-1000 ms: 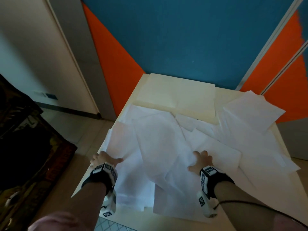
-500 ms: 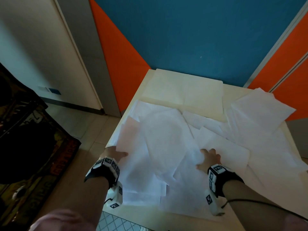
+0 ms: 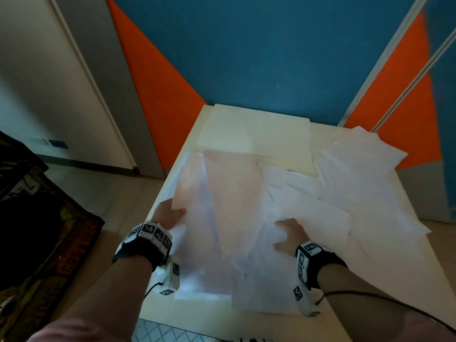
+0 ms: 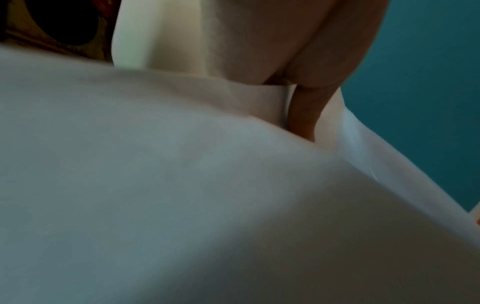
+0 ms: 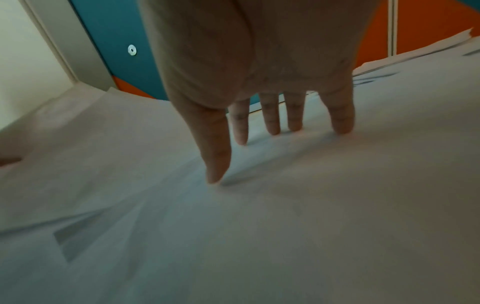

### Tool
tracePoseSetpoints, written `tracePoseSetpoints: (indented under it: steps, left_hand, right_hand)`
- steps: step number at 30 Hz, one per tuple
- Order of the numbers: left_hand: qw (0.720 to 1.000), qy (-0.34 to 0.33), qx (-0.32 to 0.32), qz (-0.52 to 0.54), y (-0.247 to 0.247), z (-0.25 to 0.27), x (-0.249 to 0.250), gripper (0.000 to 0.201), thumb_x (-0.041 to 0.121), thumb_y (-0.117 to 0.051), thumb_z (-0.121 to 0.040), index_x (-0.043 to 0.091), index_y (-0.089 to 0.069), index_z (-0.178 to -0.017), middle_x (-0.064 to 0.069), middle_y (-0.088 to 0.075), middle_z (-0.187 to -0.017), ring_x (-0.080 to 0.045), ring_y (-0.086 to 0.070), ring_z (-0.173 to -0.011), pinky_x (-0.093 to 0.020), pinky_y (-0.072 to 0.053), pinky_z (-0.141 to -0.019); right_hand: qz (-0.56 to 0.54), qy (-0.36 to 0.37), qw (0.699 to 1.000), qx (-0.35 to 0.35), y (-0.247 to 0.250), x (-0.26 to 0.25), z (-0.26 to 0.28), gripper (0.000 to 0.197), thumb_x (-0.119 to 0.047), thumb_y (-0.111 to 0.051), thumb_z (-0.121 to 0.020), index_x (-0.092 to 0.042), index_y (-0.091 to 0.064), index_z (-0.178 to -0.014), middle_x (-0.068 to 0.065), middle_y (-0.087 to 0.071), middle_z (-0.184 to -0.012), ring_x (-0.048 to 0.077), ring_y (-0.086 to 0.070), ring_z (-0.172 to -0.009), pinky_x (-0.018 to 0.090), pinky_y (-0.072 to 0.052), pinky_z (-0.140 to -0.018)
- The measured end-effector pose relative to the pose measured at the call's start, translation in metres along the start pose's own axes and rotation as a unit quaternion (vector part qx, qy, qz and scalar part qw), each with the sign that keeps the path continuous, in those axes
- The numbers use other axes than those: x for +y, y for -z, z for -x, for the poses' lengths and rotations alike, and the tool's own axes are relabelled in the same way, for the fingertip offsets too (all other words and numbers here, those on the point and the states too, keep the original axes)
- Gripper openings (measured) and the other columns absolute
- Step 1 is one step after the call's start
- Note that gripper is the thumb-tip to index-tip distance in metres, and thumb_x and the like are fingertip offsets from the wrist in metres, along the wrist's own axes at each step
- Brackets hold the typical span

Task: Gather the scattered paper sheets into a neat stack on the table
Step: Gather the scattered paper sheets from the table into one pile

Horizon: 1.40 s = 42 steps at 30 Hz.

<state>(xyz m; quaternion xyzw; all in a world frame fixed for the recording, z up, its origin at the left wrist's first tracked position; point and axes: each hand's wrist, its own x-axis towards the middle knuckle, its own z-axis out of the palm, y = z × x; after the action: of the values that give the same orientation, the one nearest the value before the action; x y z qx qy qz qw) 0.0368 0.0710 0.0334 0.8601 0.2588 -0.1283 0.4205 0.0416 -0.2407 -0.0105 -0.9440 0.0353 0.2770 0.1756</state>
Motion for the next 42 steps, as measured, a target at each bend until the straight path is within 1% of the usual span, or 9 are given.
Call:
tracePoseSetpoints:
  steps: [4,9,12,17,23,27,32,37,42]
  left_hand:
    - [1.0,-0.013,-0.005,-0.014,-0.008,0.002,0.008,0.039,0.009,-0.052,-0.089,-0.003,-0.053,-0.126,-0.023,-0.058,-0.129,-0.036,-0.053,-0.119,-0.035,-0.041,-0.093]
    - [1.0,-0.006,-0.019,0.014,-0.012,-0.003,0.005,0.04,0.007,-0.052,-0.089,-0.006,-0.051,-0.127,-0.025,-0.055,-0.131,-0.039,-0.051,-0.119,-0.033,-0.037,-0.084]
    - [0.999,0.005,-0.039,0.022,-0.018,-0.002,0.007,0.043,0.009,-0.053,-0.09,-0.005,-0.049,-0.13,-0.025,-0.053,-0.133,-0.038,-0.05,-0.122,-0.035,-0.038,-0.088]
    - [0.998,0.017,-0.055,0.019,-0.026,0.001,0.007,0.044,0.009,-0.052,-0.09,-0.006,-0.047,-0.131,-0.024,-0.052,-0.134,-0.038,-0.049,-0.123,-0.034,-0.037,-0.09]
    - [0.996,0.046,-0.062,0.043,-0.023,0.0,-0.005,0.045,0.011,-0.055,-0.089,-0.003,-0.049,-0.131,-0.023,-0.055,-0.132,-0.039,-0.052,-0.121,-0.044,-0.04,-0.104]
    - [0.995,0.048,-0.079,0.045,-0.026,0.003,-0.005,0.046,0.011,-0.055,-0.089,-0.003,-0.047,-0.132,-0.023,-0.054,-0.133,-0.038,-0.052,-0.12,-0.041,-0.04,-0.1]
    - [0.995,0.043,-0.085,0.023,-0.03,0.002,-0.003,0.047,0.013,-0.055,-0.089,-0.003,-0.047,-0.132,-0.022,-0.054,-0.134,-0.038,-0.051,-0.122,-0.041,-0.039,-0.102]
    - [0.993,0.034,-0.117,-0.009,-0.032,0.003,0.001,0.047,0.016,-0.054,-0.091,-0.002,-0.045,-0.134,-0.022,-0.052,-0.136,-0.037,-0.049,-0.124,-0.042,-0.038,-0.104]
    - [0.991,0.021,-0.135,0.014,-0.037,-0.001,0.005,0.061,0.043,-0.037,-0.095,0.004,-0.036,-0.142,-0.018,-0.037,-0.149,-0.033,-0.035,-0.138,-0.042,-0.026,-0.115]
  right_hand:
    - [-0.078,-0.181,0.964,0.177,0.011,0.022,0.015,0.065,-0.027,-0.067,-0.078,-0.022,-0.038,-0.136,0.011,-0.027,-0.144,0.033,-0.029,-0.131,0.047,-0.033,-0.103]
    - [-0.204,-0.352,0.905,0.124,0.005,0.066,0.03,0.112,-0.039,-0.08,-0.066,-0.012,-0.007,-0.148,0.019,-0.012,-0.152,0.038,-0.015,-0.14,0.049,-0.023,-0.111]
    - [-0.236,-0.332,0.908,0.1,0.0,0.065,0.025,0.116,-0.031,-0.081,-0.068,-0.01,0.0,-0.149,0.02,-0.011,-0.152,0.04,-0.02,-0.14,0.048,-0.029,-0.111]
    - [-0.187,-0.333,0.922,0.061,0.002,0.062,0.025,0.094,-0.036,-0.082,-0.064,-0.014,-0.03,-0.14,0.019,-0.017,-0.146,0.039,-0.016,-0.138,0.051,-0.028,-0.11]
    - [-0.264,-0.364,0.889,0.081,0.003,0.067,0.021,0.114,-0.022,-0.082,-0.067,-0.015,-0.003,-0.15,0.019,-0.009,-0.154,0.039,-0.019,-0.141,0.05,-0.029,-0.111]
    - [-0.26,-0.374,0.886,0.089,-0.003,0.062,0.015,0.075,-0.016,-0.082,-0.063,0.003,-0.046,-0.126,0.016,-0.048,-0.136,0.034,-0.049,-0.122,0.037,-0.044,-0.1]
    - [-0.222,-0.374,0.897,0.083,0.006,0.054,0.019,0.079,-0.019,-0.079,-0.069,-0.008,-0.032,-0.131,0.019,-0.025,-0.14,0.041,-0.035,-0.128,0.045,-0.038,-0.1]
    - [-0.257,-0.295,0.915,0.1,0.002,0.047,0.012,0.036,-0.001,-0.071,-0.071,0.001,-0.056,-0.104,0.021,-0.06,-0.122,0.037,-0.059,-0.109,0.038,-0.049,-0.092]
    - [-0.252,-0.234,0.935,0.083,-0.006,0.031,0.002,0.072,-0.017,-0.075,-0.069,-0.012,-0.045,-0.134,0.016,-0.05,-0.136,0.035,-0.049,-0.123,0.039,-0.043,-0.104]
